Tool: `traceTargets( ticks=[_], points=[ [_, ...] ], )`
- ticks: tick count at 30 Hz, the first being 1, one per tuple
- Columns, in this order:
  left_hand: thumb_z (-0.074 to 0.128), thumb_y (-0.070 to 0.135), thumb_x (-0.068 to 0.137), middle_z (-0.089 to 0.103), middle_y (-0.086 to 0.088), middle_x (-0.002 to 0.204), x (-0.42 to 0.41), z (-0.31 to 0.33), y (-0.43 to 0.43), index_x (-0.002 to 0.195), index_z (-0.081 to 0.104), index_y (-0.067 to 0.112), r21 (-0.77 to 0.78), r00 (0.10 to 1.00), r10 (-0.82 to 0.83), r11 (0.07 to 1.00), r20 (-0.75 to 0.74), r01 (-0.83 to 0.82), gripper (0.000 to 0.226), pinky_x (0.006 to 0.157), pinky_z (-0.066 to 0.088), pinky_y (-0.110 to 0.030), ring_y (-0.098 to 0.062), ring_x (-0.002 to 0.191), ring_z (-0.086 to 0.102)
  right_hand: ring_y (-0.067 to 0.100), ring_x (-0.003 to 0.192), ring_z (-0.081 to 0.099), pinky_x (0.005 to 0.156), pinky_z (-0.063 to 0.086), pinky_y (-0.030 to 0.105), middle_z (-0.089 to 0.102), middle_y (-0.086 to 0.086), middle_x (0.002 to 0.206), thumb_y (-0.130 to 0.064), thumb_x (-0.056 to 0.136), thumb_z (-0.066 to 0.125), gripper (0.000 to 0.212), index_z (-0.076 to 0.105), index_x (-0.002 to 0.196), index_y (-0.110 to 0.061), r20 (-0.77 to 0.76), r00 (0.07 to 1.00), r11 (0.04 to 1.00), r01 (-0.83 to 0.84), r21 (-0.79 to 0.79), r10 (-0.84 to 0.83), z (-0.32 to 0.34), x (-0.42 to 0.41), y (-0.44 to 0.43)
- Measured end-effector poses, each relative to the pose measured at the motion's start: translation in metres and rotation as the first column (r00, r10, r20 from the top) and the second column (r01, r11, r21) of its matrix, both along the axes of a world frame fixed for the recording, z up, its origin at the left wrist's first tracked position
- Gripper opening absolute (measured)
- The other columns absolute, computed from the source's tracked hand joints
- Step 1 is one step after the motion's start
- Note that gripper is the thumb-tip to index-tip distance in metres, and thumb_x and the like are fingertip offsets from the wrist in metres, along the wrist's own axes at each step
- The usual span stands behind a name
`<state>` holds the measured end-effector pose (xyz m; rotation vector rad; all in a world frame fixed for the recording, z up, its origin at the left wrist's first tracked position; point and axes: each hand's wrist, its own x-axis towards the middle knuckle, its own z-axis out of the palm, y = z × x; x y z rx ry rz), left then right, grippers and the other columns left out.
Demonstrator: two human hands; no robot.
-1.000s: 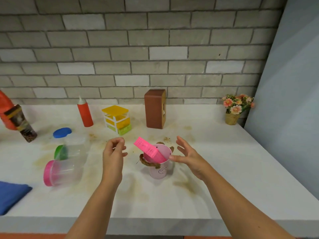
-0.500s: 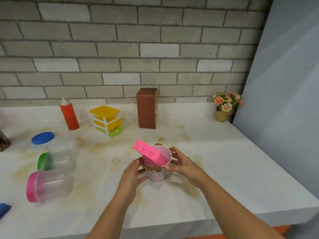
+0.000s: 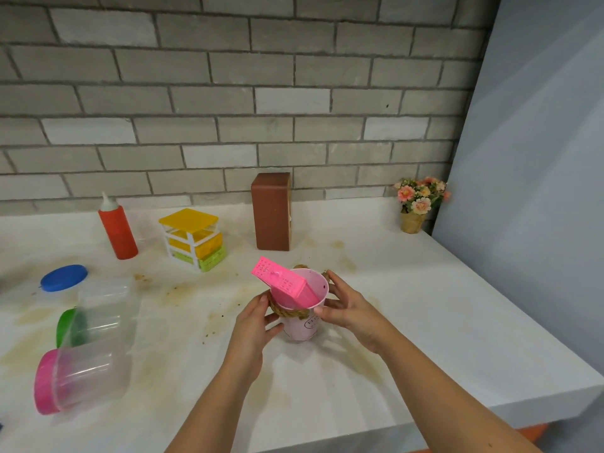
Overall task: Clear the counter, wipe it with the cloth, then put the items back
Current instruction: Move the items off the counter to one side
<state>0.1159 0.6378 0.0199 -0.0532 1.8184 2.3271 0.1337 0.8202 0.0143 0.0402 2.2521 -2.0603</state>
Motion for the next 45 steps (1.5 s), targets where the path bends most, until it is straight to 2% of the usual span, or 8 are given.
traceTargets(
  ticks=[4,10,17,20,25,32,38,45],
  points=[
    [0.036,0.019,0.101,0.059,-0.004,0.103,-0.011,0.004,0.007,0.114,0.060,0.009,-0.003,0.999,-0.032,0.999,-0.029,0.032,0.029,0.084,0.050,-0.034,-0.021,0.092,0.060,0.016,0.124,0.046,0.094,0.041,0.029,0.035,-0.006,0.148,-0.016,0.076,0.077,0.098,0.012,0.150,-0.026,-0.034,0.999,0.999,0.042,-0.002,-0.042,0.006,-0.001,0.005],
    [0.038,0.018,0.100,0.059,-0.005,0.097,-0.023,0.011,0.040,0.108,0.062,0.009,0.004,0.992,-0.108,0.994,-0.070,0.109,0.027,0.069,0.051,-0.026,-0.022,0.091,0.061,0.017,0.130,0.044,0.095,0.042,0.029,0.030,-0.004,0.152,-0.013,0.080,0.072,0.094,0.011,0.150,-0.026,-0.076,0.985,0.988,0.153,-0.013,-0.154,0.007,0.003,0.031],
    [0.037,0.018,0.100,0.057,-0.005,0.091,-0.046,0.018,0.104,0.103,0.061,0.008,0.012,0.984,-0.158,0.987,-0.084,0.159,0.026,0.072,0.052,-0.028,-0.019,0.086,0.061,0.018,0.130,0.043,0.100,0.042,0.034,0.031,-0.005,0.151,-0.026,0.067,0.077,0.105,0.012,0.149,-0.028,-0.110,0.969,0.975,0.220,-0.020,-0.221,0.009,-0.011,0.087],
    [0.036,0.019,0.100,0.060,-0.005,0.092,-0.057,0.018,0.137,0.104,0.061,0.009,0.011,0.985,-0.151,0.988,-0.082,0.152,0.027,0.070,0.051,-0.026,-0.021,0.089,0.062,0.018,0.133,0.040,0.106,0.039,0.039,0.029,-0.006,0.152,-0.021,0.077,0.076,0.098,0.010,0.150,-0.027,-0.105,0.970,0.975,0.221,-0.011,-0.221,0.010,-0.023,0.118],
    [0.033,0.020,0.101,0.064,-0.007,0.097,-0.080,0.014,0.202,0.114,0.059,0.007,-0.013,0.990,-0.125,0.992,-0.072,0.124,0.032,0.073,0.051,-0.025,-0.021,0.092,0.063,0.019,0.136,0.037,0.110,0.035,0.043,0.029,-0.006,0.152,-0.022,0.079,0.073,0.096,0.010,0.150,-0.029,-0.099,0.968,0.972,0.234,0.012,-0.232,0.010,-0.048,0.177],
    [0.032,0.020,0.101,0.063,-0.011,0.102,-0.117,0.011,0.274,0.112,0.057,0.004,-0.001,0.998,-0.038,0.999,-0.040,0.038,0.032,0.077,0.050,-0.026,-0.022,0.094,0.061,0.011,0.127,0.042,0.105,0.041,0.034,0.037,-0.013,0.140,-0.018,0.079,0.074,0.093,0.014,0.149,-0.029,-0.118,0.970,0.977,0.207,-0.043,-0.211,0.002,-0.088,0.241],
    [0.032,0.017,0.101,0.060,-0.010,0.091,-0.151,0.011,0.301,0.101,0.053,0.003,0.074,1.000,0.028,0.997,0.004,-0.029,0.025,0.074,0.050,-0.027,-0.025,0.095,0.058,0.013,0.120,0.048,0.098,0.043,0.031,0.042,-0.006,0.138,-0.013,0.081,0.070,0.091,0.011,0.150,-0.022,-0.124,0.966,0.974,0.221,-0.047,-0.225,-0.005,-0.130,0.263],
    [0.034,0.020,0.101,0.058,-0.004,0.088,-0.195,0.005,0.321,0.083,0.055,0.011,0.079,0.999,0.042,0.996,0.028,-0.044,0.029,0.071,0.049,-0.029,-0.021,0.096,0.056,0.020,0.133,0.041,0.100,0.043,0.033,0.035,0.001,0.149,-0.016,0.080,0.072,0.097,0.007,0.151,-0.022,-0.108,0.958,0.964,0.262,-0.054,-0.266,-0.010,-0.183,0.274]
  ],
)
